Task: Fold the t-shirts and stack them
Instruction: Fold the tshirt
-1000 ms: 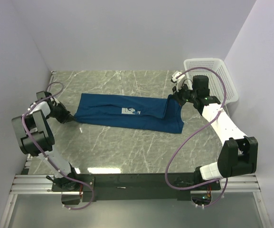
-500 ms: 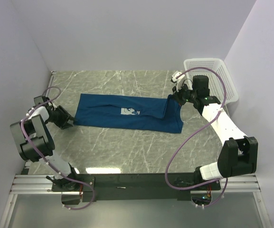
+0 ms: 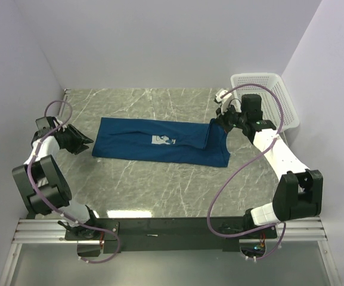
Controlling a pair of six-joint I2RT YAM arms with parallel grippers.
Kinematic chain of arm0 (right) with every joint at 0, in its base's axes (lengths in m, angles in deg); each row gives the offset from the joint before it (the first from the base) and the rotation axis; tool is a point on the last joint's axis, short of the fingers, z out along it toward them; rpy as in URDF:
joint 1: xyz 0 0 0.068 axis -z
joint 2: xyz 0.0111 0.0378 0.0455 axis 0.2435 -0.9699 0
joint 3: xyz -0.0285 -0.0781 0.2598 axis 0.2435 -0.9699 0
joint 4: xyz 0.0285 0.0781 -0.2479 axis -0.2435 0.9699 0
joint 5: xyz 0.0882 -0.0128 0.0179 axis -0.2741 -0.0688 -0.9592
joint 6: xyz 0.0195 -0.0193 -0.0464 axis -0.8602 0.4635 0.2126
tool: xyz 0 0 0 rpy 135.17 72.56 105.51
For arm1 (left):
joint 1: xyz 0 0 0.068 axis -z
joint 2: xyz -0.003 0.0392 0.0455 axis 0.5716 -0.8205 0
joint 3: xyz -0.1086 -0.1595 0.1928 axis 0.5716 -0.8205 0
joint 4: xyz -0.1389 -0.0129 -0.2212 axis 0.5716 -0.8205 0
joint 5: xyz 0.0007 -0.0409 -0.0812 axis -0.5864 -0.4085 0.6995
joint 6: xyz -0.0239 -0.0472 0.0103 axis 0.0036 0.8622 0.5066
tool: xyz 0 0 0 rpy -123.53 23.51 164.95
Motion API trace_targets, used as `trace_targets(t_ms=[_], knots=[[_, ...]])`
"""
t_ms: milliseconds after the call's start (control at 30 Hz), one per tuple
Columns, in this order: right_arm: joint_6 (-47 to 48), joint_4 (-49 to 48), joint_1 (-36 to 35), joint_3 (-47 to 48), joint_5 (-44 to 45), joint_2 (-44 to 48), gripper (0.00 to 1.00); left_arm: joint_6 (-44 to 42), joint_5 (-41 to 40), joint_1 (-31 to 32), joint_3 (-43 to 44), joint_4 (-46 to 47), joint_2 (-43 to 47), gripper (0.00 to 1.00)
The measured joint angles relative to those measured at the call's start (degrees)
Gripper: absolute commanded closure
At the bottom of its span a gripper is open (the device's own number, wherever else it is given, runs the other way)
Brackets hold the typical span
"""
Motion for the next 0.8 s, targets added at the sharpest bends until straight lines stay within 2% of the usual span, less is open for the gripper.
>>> trace_targets(t_ms=[367, 567, 800], knots=[[-3.6, 0.3, -0.1, 11.5, 4.9, -13.4, 1.00, 0.5, 2.6, 0.0, -3.8, 1.8, 11.4, 0.54], [-3.9, 1.4, -1.1, 16.0, 6.8, -18.7, 1.00, 0.6, 4.3, 0.0, -5.4, 2.5, 13.3, 0.54], [-3.8, 3.0, -1.9, 16.9, 7.7, -20.0, 1.00, 0.9, 5.2, 0.0, -7.2, 2.6, 13.5, 0.54]])
